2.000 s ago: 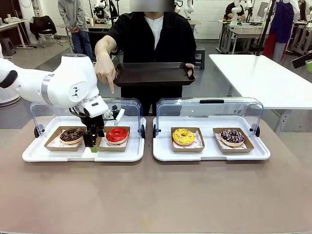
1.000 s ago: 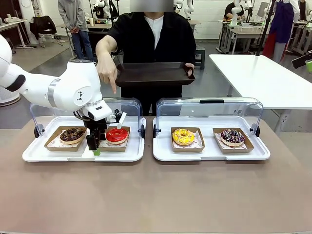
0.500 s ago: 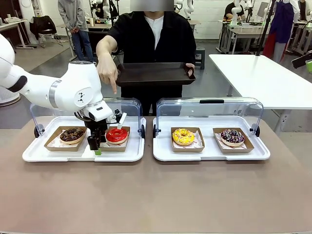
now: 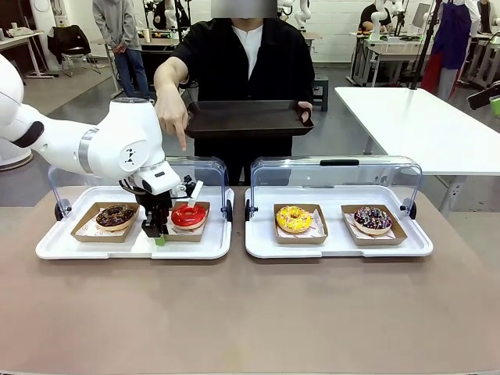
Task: Provide the desired donut to the person.
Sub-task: Pick up and lift the Paper togo box containing the Donut pointed at by the person, then place the picked Paper togo box onto the Handle tray extended by the person.
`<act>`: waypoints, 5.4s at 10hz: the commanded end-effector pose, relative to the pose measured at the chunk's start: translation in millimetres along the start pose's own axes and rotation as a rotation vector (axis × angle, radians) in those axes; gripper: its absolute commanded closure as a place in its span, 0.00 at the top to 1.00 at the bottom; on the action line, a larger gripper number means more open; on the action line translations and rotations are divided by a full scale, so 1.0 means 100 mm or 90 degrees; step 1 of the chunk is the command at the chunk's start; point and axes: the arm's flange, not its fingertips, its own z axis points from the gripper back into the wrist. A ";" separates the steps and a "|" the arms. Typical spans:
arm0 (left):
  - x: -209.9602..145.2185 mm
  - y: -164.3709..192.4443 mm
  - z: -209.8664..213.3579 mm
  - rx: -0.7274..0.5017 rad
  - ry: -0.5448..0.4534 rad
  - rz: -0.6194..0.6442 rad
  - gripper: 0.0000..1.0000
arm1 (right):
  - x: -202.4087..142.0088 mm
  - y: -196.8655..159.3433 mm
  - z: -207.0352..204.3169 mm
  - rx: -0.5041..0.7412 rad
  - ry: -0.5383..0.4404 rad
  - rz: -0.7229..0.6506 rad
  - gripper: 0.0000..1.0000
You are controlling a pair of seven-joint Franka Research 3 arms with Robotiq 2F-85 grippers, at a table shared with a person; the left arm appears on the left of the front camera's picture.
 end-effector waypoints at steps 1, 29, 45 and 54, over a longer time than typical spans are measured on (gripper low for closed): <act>0.01 0.03 0.00 0.008 0.010 0.002 0.00 | 0.01 0.00 0.00 0.005 -0.007 0.005 1.00; 0.05 -0.82 2.95 0.095 -0.028 0.019 0.00 | 0.01 0.00 0.00 0.005 -0.007 0.005 1.00; 0.57 -0.16 3.19 0.132 0.020 0.004 0.02 | 0.01 0.00 0.00 0.005 -0.007 0.005 1.00; 0.63 0.46 2.59 0.022 0.026 0.036 0.02 | 0.01 0.00 0.00 0.005 -0.007 0.005 1.00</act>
